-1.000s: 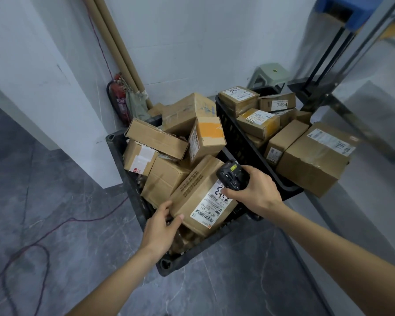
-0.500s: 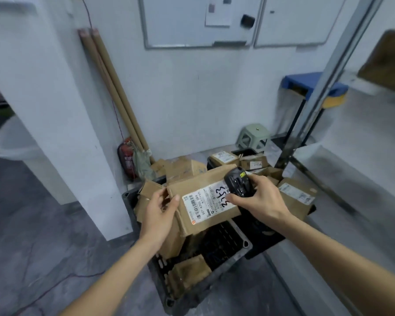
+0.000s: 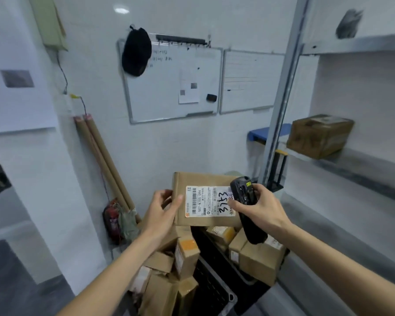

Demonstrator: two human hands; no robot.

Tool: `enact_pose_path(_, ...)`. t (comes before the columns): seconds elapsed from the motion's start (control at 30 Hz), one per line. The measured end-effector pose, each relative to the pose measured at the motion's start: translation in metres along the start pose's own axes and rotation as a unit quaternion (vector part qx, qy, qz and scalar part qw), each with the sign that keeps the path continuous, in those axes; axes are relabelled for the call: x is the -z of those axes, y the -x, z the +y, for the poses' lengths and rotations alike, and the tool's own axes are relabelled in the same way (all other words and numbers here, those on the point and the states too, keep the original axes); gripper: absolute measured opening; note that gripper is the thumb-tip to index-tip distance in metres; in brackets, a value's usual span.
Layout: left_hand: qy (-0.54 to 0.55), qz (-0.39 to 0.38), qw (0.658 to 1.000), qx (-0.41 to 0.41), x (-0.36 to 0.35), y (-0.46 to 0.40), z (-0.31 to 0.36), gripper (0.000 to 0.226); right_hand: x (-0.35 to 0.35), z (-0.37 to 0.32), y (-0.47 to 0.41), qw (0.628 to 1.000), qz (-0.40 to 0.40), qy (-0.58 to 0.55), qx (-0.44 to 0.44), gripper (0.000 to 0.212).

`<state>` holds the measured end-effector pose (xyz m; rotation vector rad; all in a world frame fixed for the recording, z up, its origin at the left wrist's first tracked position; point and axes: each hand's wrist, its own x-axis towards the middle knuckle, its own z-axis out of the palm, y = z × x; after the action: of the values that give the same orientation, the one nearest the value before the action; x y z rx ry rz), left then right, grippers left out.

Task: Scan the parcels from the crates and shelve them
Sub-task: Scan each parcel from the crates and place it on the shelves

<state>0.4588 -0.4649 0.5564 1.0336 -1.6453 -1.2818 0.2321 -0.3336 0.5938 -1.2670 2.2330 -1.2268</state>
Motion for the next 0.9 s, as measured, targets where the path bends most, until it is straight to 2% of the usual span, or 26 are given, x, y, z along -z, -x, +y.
enact_pose_path(0.13, 0.002, -0.043, 0.998, -0.047, 0.001, -0.003, 0.021, 0.056, 0.023, -0.015, 0.010, 0.999, 0.033, -0.001, -0.007, 0.041)
enact_pose_path(0.2, 0.009, -0.073, 0.997, -0.037, 0.003, -0.002, 0.031, 0.073, 0.032, -0.022, 0.018, 0.999, 0.048, 0.004, -0.015, 0.042)
enact_pose_path(0.27, 0.014, -0.104, 0.994, -0.031, 0.004, 0.001, 0.040, 0.079, 0.039, -0.027, 0.027, 0.998, 0.064, 0.009, -0.025, 0.045)
enact_pose_path(0.4, 0.034, -0.126, 0.991, -0.038, 0.002, 0.004, 0.053, 0.061, 0.049, -0.042, 0.051, 0.995, 0.093, 0.035, -0.017, 0.082)
enact_pose_path(0.47, 0.043, -0.113, 0.991, -0.055, 0.001, 0.008, 0.057, 0.053, 0.055, -0.048, 0.065, 0.994, 0.101, 0.042, -0.019, 0.073)
enact_pose_path(0.57, 0.057, -0.102, 0.991, -0.069, -0.004, 0.017, 0.066, 0.059, 0.067, -0.054, 0.085, 0.992, 0.111, 0.034, -0.041, 0.056)
enact_pose_path(0.73, 0.066, -0.151, 0.983, -0.075, -0.013, 0.026, 0.078, 0.068, 0.087, -0.054, 0.111, 0.988, 0.145, 0.029, -0.050, 0.064)
enact_pose_path(0.9, 0.120, -0.178, 0.975, -0.049, -0.037, 0.049, 0.098, 0.052, 0.112, -0.051, 0.143, 0.986, 0.148, 0.040, -0.069, 0.056)
